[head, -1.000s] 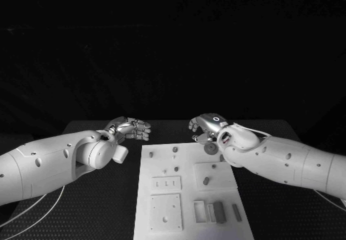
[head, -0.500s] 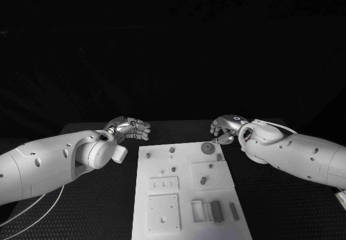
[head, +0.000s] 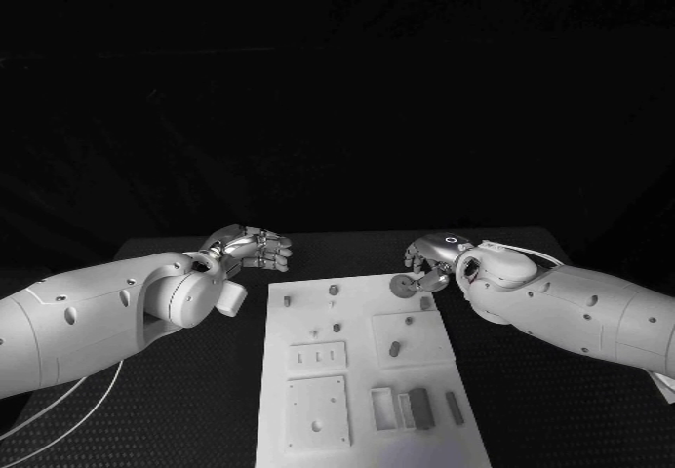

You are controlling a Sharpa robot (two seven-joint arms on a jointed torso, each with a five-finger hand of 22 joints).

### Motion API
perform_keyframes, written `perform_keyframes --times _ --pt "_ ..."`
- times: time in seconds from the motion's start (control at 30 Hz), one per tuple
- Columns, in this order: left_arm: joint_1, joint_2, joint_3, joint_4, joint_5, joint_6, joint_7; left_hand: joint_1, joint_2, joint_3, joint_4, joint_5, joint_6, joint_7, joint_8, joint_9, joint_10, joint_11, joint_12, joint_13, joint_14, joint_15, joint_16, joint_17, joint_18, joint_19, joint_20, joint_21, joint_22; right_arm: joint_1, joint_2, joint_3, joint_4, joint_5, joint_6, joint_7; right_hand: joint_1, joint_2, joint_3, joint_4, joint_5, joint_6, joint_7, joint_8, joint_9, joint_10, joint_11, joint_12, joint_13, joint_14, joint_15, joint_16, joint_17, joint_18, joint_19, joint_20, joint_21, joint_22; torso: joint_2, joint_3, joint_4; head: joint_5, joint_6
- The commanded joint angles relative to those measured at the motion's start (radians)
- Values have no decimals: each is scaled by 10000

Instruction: Assemble the parts on the task board

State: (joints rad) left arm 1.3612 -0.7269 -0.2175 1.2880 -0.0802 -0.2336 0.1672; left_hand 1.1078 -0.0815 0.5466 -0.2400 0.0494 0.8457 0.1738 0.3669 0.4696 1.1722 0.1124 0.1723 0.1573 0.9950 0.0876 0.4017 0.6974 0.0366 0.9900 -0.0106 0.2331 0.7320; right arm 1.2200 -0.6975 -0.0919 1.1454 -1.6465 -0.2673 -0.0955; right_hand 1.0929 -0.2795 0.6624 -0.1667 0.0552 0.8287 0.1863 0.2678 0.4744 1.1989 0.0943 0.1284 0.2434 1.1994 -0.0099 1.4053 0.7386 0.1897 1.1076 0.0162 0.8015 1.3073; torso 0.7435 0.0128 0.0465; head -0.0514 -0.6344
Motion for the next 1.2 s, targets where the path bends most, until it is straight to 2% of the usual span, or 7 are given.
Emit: perform_keyframes --times 0.03,0.13,0.2,0.23,0.47,0.8,1.2 --pt "18 58 3 -20 -62 194 135 -50 -19 -2 2 4 39 -3 -17 6 26 4 -36 9 46 26 -62 16 163 -56 12 -60 10 -61 74 6 -183 -395 116 188 84 -66 -87 53 -47 -45 -99 29 -12 629 -215 556 521 9 -260 -13 -3 721 -23 -5 -46 177 -9 -20 23 -17 -16" --pt "18 58 3 -16 -81 193 130 -50 -17 -1 2 4 39 -2 -18 6 26 4 -38 9 46 26 -64 18 163 -56 12 -61 11 -138 139 3 -250 -395 139 218 158 -60 -244 102 -41 -58 -218 75 -16 543 -352 1489 1919 -1 -417 3 -6 721 12 -19 -75 165 -13 -24 35 -19 -39" --pt "18 56 3 -17 -82 183 118 -51 -17 -2 2 4 38 -2 -19 6 26 5 -39 9 45 26 -65 19 163 -56 12 -61 11 -180 190 2 -278 -392 186 241 189 -152 -347 206 -32 -23 -303 138 -52 -633 -493 3300 4803 17 -478 48 -3 721 42 -14 -109 193 1 -20 22 10 -69" --pt "18 57 3 -15 -83 173 114 -51 -17 -2 2 4 38 -1 -20 6 26 5 -39 9 45 26 -66 20 163 -56 12 -62 12 -194 215 0 -286 -387 187 259 201 -76 -319 223 -49 -5 -269 150 -60 -766 -488 3574 5189 -5 -502 36 -9 721 34 -24 -116 192 8 -16 6 24 -71" --pt "19 67 3 10 -112 184 96 -58 -20 -5 4 4 28 3 -29 3 25 7 -49 10 45 27 -75 28 163 -58 13 -65 15 -248 331 -1 -364 -113 251 360 202 149 -285 243 -12 245 -495 307 -74 -1479 -662 6413 8138 26 -689 392 171 721 153 -125 143 228 -7 -32 14 18 -122" --pt "20 53 4 36 -121 175 72 -63 -23 -7 5 4 17 9 -39 1 22 10 -62 10 46 28 -86 38 163 -59 13 -69 18 -314 464 -3 -624 -80 321 436 176 416 -243 155 -47 343 -549 370 -66 -1691 -732 8073 9195 -17 -761 751 381 721 170 -201 466 235 -11 -31 4 21 -160" --pt "21 26 6 110 -125 174 47 -70 -26 -9 9 4 4 16 -51 -2 20 14 -75 12 48 29 -98 51 163 -58 14 -73 23 -366 596 -6 -993 -57 414 538 232 1054 -190 -111 -48 319 -549 363 -82 -1816 -736 8663 9365 -69 -759 910 478 721 105 -224 643 232 -4 -16 10 32 -216"
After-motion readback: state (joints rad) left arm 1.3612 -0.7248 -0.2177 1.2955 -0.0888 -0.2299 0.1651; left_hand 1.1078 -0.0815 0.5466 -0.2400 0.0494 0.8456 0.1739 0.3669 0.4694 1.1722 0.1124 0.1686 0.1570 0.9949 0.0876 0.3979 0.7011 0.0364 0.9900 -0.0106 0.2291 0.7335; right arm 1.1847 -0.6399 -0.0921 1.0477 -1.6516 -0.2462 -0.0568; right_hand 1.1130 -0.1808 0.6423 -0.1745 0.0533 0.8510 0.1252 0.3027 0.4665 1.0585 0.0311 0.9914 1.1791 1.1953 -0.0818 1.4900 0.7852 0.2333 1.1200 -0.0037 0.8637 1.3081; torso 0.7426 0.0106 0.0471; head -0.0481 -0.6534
